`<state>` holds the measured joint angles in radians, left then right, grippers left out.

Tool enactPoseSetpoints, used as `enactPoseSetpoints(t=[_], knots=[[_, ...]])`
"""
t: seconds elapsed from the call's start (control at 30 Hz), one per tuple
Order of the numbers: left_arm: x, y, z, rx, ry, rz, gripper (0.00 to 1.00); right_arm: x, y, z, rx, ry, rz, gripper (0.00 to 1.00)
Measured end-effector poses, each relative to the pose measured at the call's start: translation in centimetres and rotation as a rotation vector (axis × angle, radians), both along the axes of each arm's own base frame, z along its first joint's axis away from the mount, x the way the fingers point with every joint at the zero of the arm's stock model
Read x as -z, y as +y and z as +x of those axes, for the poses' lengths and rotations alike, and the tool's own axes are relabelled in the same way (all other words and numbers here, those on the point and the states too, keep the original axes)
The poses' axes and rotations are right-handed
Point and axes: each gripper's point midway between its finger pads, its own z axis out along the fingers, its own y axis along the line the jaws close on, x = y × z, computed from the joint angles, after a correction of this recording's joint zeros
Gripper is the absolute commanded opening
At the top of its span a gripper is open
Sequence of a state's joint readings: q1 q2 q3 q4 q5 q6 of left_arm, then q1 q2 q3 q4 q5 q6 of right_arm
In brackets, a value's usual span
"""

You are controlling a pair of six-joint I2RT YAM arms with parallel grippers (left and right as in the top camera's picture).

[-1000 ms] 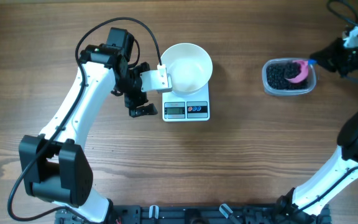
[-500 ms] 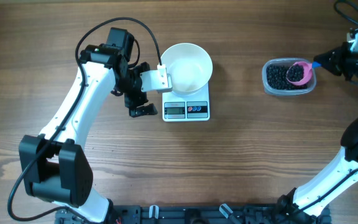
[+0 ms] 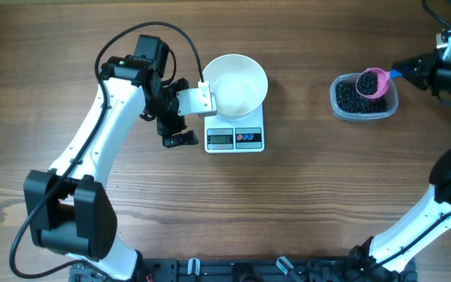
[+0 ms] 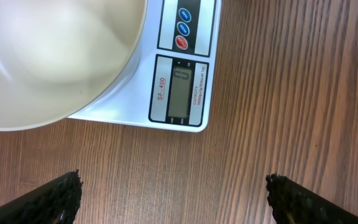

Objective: Scoop item into bowl and weigh 150g on scale
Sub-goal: 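Lift the filled scoop with the right gripper over the white bowl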

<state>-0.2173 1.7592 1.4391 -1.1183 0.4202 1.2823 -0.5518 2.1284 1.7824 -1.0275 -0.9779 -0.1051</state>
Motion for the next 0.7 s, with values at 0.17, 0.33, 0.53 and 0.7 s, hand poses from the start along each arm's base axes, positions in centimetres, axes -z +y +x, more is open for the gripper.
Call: enactPoseSetpoints(t=[0.17, 0.33, 0.53, 0.7], knots=[[0.0, 0.0, 0.0, 0.0, 0.0, 0.0, 1.0, -0.8, 0.1, 0.6, 0.03, -0.006, 0.061, 0.04], [0.0, 0.0, 0.0, 0.0, 0.0, 0.0, 1.0, -1.8, 1.5, 2.1, 0.026, -0.036, 0.105, 0.04], [0.0, 0.0, 0.0, 0.0, 0.0, 0.0, 1.0, -2.5, 6.6, 4.1, -0.064, -0.067, 0.12, 0.04], [0.0, 0.0, 0.0, 0.0, 0.0, 0.0, 1.0, -4.0, 12.1, 5.7, -0.176, -0.145, 0.149, 0.04]])
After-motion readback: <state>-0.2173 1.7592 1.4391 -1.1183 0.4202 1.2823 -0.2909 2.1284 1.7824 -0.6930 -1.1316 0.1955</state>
